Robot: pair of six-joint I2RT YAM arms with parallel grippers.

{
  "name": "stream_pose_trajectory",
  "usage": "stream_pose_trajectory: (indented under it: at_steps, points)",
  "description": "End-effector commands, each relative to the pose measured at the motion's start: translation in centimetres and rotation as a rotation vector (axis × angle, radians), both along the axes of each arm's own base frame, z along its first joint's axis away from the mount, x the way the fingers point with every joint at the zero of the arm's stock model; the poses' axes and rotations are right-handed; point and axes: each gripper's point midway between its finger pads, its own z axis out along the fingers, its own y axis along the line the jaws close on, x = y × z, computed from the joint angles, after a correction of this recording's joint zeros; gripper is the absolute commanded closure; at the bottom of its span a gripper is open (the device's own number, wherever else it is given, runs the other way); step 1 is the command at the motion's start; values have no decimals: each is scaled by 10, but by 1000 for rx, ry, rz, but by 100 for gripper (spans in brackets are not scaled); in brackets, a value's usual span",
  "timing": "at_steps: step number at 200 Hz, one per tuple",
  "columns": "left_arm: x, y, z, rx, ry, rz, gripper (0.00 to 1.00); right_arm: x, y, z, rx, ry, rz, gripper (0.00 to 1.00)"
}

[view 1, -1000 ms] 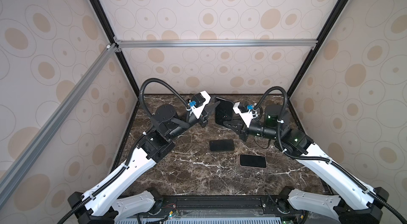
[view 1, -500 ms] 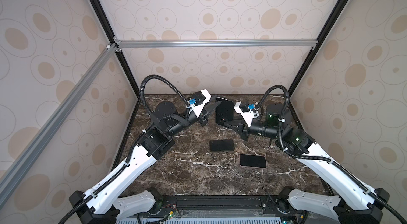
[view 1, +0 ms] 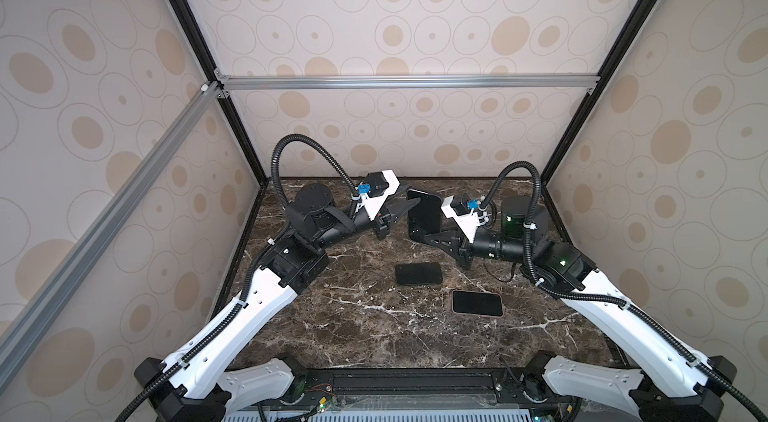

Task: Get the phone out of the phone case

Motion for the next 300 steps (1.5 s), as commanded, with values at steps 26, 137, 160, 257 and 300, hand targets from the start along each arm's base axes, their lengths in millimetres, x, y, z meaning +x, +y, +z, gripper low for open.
stream_pose_trajectory:
  at_steps: [26,137,160,257,300]
  points:
    - [-27,-28,-55,117,177,-234,67,-30,11,61,123,-241,161,100]
    - [12,34,4,-121,32,197,19,1,-4,51,95,-224,-54,100]
    - [10,48,19,-167,-25,258,24,11,-9,46,75,-203,-122,100]
    - [-6,40,30,-168,-101,190,63,15,1,39,45,-143,-90,100]
    - [-8,34,27,-159,-95,159,71,14,4,39,48,-141,-73,100]
